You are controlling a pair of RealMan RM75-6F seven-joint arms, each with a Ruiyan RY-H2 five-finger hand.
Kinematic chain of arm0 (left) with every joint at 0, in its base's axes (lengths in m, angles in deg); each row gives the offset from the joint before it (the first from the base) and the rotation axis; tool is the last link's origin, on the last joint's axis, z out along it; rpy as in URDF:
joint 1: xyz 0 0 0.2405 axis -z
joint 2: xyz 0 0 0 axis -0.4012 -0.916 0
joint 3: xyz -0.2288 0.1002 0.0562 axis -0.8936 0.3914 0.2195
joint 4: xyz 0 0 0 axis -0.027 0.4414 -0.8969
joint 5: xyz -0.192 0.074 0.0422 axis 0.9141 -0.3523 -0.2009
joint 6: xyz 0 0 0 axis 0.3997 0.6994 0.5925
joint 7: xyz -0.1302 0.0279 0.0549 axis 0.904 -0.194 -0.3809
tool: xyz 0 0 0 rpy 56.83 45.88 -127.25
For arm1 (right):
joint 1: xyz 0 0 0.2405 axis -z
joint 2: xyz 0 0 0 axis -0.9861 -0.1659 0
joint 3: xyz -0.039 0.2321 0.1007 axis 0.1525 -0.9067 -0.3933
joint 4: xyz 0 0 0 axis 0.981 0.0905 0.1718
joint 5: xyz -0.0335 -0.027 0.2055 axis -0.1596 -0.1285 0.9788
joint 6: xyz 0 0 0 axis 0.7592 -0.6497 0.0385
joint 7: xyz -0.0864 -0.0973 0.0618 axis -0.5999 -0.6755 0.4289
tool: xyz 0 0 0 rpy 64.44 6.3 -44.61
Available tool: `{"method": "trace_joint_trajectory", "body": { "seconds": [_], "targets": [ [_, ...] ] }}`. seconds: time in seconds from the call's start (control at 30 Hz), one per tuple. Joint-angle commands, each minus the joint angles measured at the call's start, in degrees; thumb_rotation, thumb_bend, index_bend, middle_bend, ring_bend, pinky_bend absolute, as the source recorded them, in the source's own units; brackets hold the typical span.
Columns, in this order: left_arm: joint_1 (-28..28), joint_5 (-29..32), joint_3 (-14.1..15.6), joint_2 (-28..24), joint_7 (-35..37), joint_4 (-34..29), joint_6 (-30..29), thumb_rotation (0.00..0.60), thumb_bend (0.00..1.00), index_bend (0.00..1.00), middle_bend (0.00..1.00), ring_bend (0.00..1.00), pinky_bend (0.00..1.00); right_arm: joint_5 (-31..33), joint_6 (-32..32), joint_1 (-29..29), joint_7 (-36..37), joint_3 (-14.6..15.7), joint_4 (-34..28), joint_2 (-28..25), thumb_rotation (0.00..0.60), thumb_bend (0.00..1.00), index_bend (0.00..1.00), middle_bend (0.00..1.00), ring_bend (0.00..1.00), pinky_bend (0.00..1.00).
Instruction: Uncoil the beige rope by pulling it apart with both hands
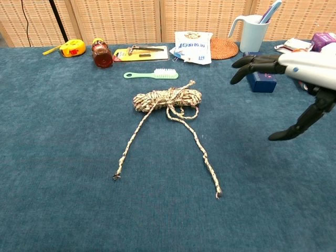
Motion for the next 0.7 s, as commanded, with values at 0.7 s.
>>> {"method": "trace_joint_trajectory", "body": {
  "seconds": [0.7],
  "targets": [
    [-0.3, 1.4, 0.3, -1.8, 2.6, 0.8, 0.5, 0.600, 0.29, 0.27, 0.21, 0.14, 0.03, 13.4, -6.7, -6.3, -19.4, -2.1, 2.5, 14.1, 0.600, 0.12, 0.05, 0.00, 0.00, 0.00]
  ]
}}
